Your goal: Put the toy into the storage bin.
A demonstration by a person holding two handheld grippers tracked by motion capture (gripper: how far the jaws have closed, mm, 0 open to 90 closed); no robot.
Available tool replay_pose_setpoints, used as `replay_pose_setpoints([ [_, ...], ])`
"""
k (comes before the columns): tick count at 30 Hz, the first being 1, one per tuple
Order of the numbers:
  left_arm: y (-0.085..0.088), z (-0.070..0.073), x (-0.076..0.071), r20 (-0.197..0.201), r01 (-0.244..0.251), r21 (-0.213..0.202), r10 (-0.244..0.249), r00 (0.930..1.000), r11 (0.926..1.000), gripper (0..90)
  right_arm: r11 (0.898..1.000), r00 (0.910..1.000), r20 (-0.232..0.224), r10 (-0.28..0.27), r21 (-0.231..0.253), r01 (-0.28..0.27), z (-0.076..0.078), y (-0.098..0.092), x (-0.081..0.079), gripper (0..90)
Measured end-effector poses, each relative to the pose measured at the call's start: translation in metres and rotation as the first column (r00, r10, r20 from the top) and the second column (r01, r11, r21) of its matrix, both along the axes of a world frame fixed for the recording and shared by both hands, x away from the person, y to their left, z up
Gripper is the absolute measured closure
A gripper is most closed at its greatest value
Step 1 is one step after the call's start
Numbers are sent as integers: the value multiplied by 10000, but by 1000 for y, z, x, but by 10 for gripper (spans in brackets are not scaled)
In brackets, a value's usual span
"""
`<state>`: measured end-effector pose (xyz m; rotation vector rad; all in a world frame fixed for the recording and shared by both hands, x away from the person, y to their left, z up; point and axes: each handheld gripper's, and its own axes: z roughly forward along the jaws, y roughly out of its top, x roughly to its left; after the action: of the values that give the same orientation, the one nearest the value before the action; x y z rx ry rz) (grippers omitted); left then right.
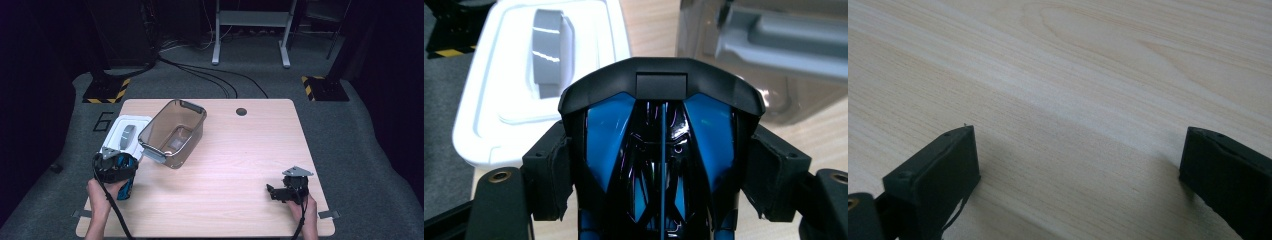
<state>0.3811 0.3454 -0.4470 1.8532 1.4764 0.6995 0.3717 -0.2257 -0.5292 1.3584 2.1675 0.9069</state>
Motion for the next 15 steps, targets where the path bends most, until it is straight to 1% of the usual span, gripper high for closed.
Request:
replay_pose_setpoints([
  [1, 1, 1, 1, 13, 9, -16, -9, 10000, 10000, 253, 9999, 9999, 8, -121, 88, 121, 0, 1, 0, 15],
  [2, 1, 2, 1, 59, -49, -61, 50, 10000, 10000, 253, 10000, 10000, -1, -7, 7, 7, 0, 0, 0, 15],
  [3, 2, 3, 2, 61, -19, 24, 19, 10000, 10000, 253, 10000, 10000, -1, -13, 11, 13, 0, 0, 0, 15],
  [5, 2, 4, 4, 158, -113, 38, 112, 9998, 9999, 253, 10000, 10000, -2, -12, 10, 12, 0, 0, 0, 15],
  [6, 3, 5, 4, 83, -84, 18, 84, 9999, 10000, 253, 10000, 10000, 0, -14, 13, 14, 0, 0, 0, 15],
  [9, 6, 8, 6, 189, -227, -31, 228, 9996, 9997, 252, 10000, 10000, -1, -15, 14, 15, 0, 0, 0, 15],
  [10, 7, 9, 7, 166, -167, 76, 166, 9997, 9998, 252, 10000, 10000, -1, -15, 12, 15, 0, 0, 0, 15],
  [12, 9, 11, 9, 162, -227, 46, 227, 9996, 9997, 252, 10000, 10000, -3, -14, 12, 14, 0, 0, 0, 15],
  [13, 9, 11, 10, 331, -315, -40, 317, 9990, 9995, 252, 10000, 10000, -2, -15, 14, 15, 0, 0, 0, 15],
  [15, 11, 13, 13, 290, -306, 70, 303, 9991, 9995, 251, 10000, 10000, -2, -17, 13, 17, 0, 0, 0, 15],
])
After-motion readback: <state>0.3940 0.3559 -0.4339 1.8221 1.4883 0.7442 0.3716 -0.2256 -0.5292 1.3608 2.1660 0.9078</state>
